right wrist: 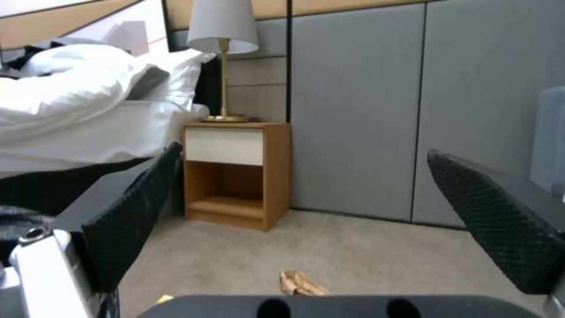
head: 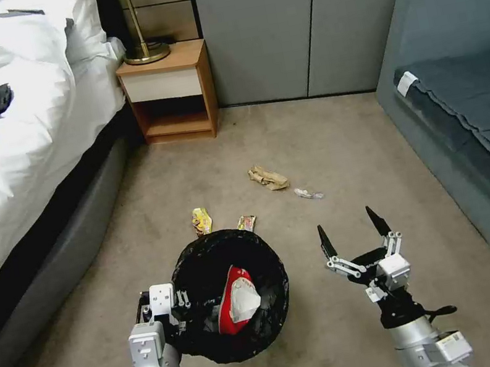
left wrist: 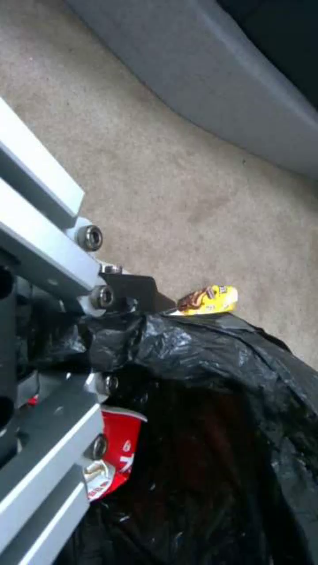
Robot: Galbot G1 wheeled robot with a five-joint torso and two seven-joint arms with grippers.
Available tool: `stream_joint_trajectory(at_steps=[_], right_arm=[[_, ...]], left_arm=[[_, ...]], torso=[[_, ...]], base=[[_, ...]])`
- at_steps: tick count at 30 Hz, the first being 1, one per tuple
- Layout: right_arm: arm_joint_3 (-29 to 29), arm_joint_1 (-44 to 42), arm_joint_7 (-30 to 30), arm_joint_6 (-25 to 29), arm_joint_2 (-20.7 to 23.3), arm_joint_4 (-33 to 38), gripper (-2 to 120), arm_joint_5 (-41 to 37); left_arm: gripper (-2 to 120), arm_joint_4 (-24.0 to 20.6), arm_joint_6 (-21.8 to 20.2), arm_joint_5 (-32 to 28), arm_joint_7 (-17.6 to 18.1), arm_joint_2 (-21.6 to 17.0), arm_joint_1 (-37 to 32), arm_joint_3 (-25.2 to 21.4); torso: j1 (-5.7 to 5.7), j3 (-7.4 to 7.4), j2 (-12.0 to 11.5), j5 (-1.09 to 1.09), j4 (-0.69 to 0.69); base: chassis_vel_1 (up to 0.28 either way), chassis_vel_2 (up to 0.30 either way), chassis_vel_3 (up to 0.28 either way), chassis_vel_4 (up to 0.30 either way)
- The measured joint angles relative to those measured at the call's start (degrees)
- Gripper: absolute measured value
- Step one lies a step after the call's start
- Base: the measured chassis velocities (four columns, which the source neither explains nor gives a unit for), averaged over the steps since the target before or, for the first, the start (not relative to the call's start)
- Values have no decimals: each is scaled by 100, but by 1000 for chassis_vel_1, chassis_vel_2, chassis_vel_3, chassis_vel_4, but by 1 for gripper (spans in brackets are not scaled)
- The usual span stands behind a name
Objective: Pick up the trash bin, then pick up the garbage from the floor and place it into the trash bin.
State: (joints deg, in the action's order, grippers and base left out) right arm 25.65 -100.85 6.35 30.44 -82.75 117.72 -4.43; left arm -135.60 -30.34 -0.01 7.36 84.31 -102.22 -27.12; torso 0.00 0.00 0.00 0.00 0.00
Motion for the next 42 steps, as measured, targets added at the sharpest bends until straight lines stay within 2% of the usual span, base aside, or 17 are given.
stream_joint_trajectory(at_steps=[9,42], right_arm=[[-9,45,32,173,-37,-217,100,52],[47,44,139,99,-64,-106,100,55]], left_arm=[[1,-14,-3,23,19,32,-24,5],[1,-1,16,62,23,11,-57,94]], torso=[[1,0,0,0,0],[0,0,0,0,-1]], base=[[0,0,0,0],[0,0,0,0]])
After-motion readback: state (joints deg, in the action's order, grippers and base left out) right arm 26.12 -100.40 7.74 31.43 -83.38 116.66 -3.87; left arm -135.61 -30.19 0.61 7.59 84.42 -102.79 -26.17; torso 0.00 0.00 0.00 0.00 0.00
